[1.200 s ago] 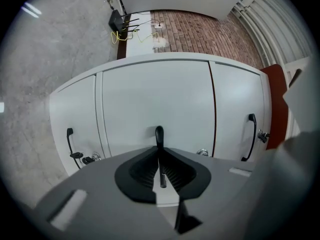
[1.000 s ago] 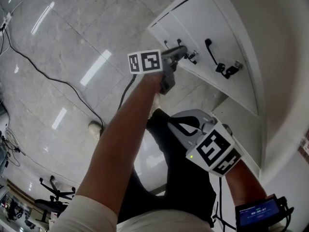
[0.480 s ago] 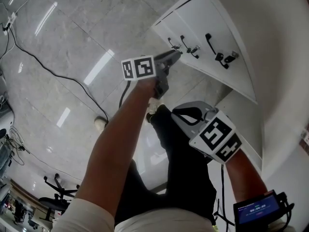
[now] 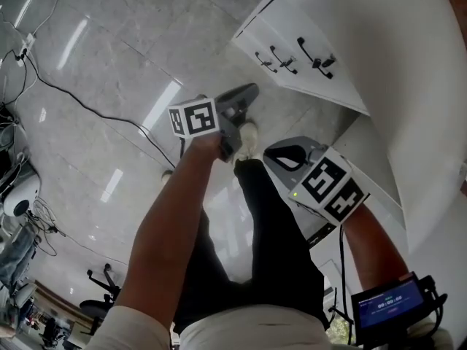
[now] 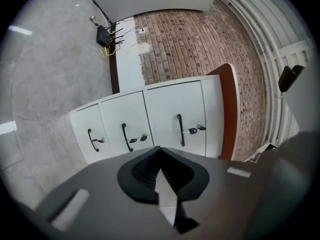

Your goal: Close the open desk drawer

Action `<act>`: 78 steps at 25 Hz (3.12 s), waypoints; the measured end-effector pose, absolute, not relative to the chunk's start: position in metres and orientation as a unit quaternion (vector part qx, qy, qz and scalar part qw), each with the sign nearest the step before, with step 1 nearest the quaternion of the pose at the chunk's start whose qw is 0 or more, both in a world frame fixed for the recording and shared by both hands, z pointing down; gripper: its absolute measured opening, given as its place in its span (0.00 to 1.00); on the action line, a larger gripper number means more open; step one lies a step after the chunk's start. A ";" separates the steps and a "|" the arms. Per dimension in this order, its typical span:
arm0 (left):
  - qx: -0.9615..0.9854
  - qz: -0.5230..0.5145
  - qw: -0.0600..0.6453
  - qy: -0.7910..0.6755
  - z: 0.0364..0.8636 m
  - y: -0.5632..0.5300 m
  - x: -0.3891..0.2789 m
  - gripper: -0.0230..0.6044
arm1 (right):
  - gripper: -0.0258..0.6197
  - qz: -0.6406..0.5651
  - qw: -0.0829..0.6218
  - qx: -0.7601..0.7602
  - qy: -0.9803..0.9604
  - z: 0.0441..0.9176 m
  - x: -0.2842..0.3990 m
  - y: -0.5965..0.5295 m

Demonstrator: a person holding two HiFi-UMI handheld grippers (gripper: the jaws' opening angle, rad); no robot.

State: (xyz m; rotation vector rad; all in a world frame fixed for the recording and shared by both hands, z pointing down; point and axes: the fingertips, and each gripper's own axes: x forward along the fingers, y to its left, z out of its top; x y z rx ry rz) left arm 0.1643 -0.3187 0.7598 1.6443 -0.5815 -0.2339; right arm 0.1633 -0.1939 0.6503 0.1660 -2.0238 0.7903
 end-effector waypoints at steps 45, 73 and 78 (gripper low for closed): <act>0.853 -0.041 0.498 -0.152 0.309 -0.030 -0.011 0.04 | 0.06 0.252 0.415 0.199 -0.851 0.359 0.028 -0.012; 0.854 -0.013 0.495 -0.159 0.273 0.005 -0.011 0.04 | 0.04 0.199 0.437 0.187 -0.857 0.326 0.041 0.014; 0.840 -0.029 0.510 -0.184 0.299 -0.012 -0.001 0.04 | 0.04 0.206 0.432 0.206 -0.854 0.364 0.068 -0.027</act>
